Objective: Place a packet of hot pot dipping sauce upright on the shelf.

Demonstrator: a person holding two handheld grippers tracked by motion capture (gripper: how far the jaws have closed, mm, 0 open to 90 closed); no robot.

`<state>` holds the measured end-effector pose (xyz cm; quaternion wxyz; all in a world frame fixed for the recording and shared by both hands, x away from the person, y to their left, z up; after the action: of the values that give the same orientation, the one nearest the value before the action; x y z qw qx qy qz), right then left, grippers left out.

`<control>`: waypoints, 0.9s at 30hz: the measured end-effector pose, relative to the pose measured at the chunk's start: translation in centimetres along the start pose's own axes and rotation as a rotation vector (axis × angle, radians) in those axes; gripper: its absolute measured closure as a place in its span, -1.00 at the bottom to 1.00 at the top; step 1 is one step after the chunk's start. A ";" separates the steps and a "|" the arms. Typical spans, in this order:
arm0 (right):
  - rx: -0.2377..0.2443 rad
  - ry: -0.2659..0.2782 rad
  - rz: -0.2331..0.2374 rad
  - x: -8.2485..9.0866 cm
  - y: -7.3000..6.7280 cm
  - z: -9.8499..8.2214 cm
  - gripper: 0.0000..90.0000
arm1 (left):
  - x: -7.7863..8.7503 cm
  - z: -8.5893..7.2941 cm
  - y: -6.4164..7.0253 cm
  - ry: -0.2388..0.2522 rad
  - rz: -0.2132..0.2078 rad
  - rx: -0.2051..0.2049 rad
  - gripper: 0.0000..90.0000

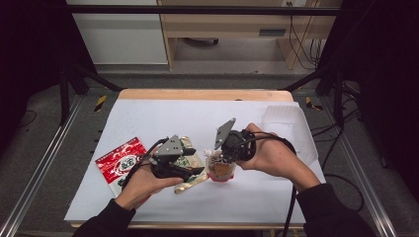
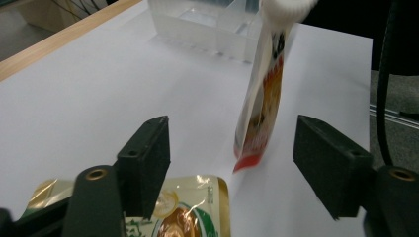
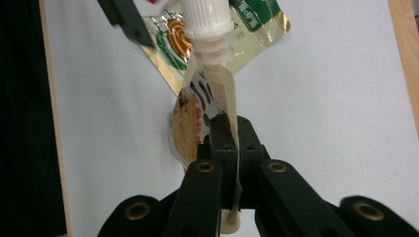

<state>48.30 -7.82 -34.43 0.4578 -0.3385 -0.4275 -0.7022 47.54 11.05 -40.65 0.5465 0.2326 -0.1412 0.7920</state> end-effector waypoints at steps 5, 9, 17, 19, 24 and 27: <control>-0.008 -0.011 -0.009 0.8 1.0 -0.9 1.00 | 1.1 -1.6 0.1 -0.007 0.037 0.007 -0.44; -0.018 -0.018 -0.015 1.8 2.3 -2.4 1.00 | 3.2 -4.1 -0.2 -0.007 0.081 0.037 -0.49; -0.018 0.003 -0.012 3.5 3.4 -3.8 1.00 | 5.6 -6.4 -1.1 0.005 0.125 0.097 -0.60; -0.015 0.009 -0.010 4.0 3.6 -3.9 1.00 | 6.2 -7.0 -1.1 0.002 0.134 0.102 -0.61; 0.002 0.017 -0.018 5.5 4.0 -4.1 1.00 | 7.5 -8.8 -1.1 0.006 0.152 0.133 -0.62; 0.010 0.023 -0.019 6.5 4.4 -4.3 1.00 | 8.0 -9.5 -1.3 0.003 0.159 0.144 -0.62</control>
<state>49.73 -14.99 -29.22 0.4574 -0.3240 -0.4288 -0.7084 44.33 22.43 -44.65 0.4640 0.2581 -0.1010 0.8414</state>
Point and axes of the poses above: each handheld gripper's, and its own axes: x roughly backward along the jaws, z roughly out of its top, y roughly to its right, the point moved 4 cm from there along -x, roughly forward along the jaws, and after that the axes turned 3 degrees about -z, right-handed, at the moved point
